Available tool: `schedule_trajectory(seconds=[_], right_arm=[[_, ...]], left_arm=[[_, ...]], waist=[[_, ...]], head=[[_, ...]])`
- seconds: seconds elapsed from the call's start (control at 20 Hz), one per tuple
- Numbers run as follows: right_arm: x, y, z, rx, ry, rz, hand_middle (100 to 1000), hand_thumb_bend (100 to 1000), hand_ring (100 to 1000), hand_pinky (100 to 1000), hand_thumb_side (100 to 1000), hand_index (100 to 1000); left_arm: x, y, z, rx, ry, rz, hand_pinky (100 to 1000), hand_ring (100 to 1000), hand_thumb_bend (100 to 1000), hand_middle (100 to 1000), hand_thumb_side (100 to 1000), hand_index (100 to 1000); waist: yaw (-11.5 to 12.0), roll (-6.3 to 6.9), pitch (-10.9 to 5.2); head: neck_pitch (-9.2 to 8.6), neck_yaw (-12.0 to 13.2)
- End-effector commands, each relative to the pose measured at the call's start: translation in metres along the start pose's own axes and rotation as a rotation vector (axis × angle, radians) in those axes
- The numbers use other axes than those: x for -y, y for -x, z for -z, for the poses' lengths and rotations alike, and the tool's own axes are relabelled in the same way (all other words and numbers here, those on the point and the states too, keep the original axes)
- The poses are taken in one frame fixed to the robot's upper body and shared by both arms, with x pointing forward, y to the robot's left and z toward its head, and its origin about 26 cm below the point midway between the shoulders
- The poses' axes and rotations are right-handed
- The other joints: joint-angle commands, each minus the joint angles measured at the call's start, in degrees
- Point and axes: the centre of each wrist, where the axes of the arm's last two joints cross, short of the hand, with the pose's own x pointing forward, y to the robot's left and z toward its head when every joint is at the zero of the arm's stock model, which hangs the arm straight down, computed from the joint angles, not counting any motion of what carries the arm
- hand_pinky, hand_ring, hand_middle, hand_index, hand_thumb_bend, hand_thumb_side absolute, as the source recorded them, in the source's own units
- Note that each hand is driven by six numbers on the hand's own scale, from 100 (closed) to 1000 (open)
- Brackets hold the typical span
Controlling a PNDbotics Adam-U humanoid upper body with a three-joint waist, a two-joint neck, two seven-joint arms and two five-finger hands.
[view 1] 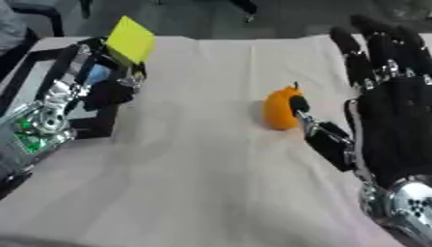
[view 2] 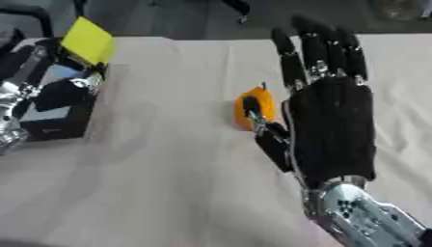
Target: Pick up the objects with one hand, pass them to the other hand, and then place them into the box on the other side of the table.
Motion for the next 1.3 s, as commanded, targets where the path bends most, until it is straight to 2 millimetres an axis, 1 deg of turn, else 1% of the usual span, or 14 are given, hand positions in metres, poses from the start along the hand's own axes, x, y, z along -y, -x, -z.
schedule_trajectory(seconds=[0.05, 0.3, 0.45, 1.05, 1.1, 1.15, 1.2, 1.25, 1.3], right_arm=[[0.007, 0.006, 0.005, -0.012, 0.037, -0.006, 849, 554, 853, 895, 264, 851], [0.006, 0.007, 0.004, -0.033, 0.054, -0.003, 846, 548, 849, 893, 265, 847], [0.006, 0.007, 0.004, -0.044, 0.061, -0.002, 845, 546, 849, 892, 264, 846], [0.005, 0.009, 0.002, -0.062, 0.072, -0.004, 844, 541, 842, 891, 270, 845], [0.005, 0.009, 0.002, -0.063, 0.072, -0.004, 844, 544, 842, 890, 266, 845], [0.005, 0.009, 0.002, -0.063, 0.074, -0.005, 844, 541, 842, 890, 270, 845], [0.005, 0.009, 0.002, -0.065, 0.074, -0.005, 844, 540, 841, 890, 271, 845], [0.005, 0.009, 0.002, -0.066, 0.075, -0.005, 844, 540, 841, 890, 272, 845], [0.005, 0.009, 0.001, -0.067, 0.075, -0.006, 844, 540, 841, 890, 272, 845]], left_arm=[[-0.022, 0.01, 0.011, -0.167, -0.248, 0.116, 1000, 686, 100, 624, 247, 359], [-0.032, 0.033, 0.02, -0.237, -0.317, 0.126, 1000, 687, 100, 624, 247, 365], [-0.035, 0.043, 0.023, -0.263, -0.345, 0.137, 1000, 691, 100, 623, 246, 365], [-0.049, 0.071, 0.031, -0.361, -0.432, 0.153, 1000, 695, 100, 626, 246, 383], [-0.05, 0.073, 0.032, -0.368, -0.435, 0.153, 1000, 701, 100, 632, 246, 408], [-0.05, 0.074, 0.032, -0.373, -0.435, 0.153, 1000, 702, 100, 634, 247, 414], [-0.05, 0.076, 0.032, -0.378, -0.436, 0.157, 1000, 717, 100, 660, 247, 458], [-0.051, 0.077, 0.032, -0.379, -0.439, 0.164, 1000, 728, 100, 676, 247, 478], [-0.051, 0.077, 0.032, -0.376, -0.443, 0.173, 1000, 771, 100, 745, 245, 574]], waist=[[-0.22, -0.83, -0.13], [-0.52, -1.23, 0.7], [-0.46, -1.44, 0.98], [-0.26, -1.78, 1.53], [-0.25, -1.78, 1.58], [-0.25, -1.79, 1.62], [-0.27, -1.8, 1.66], [-0.29, -1.81, 1.69], [-0.32, -1.83, 1.71]], head=[[-0.68, 1.41], [-0.41, 2.17], [-0.29, 2.91], [-0.32, 4.52], [-0.32, 4.71], [-0.32, 4.85], [-0.28, 4.99], [-0.25, 5.1], [-0.21, 5.15]])
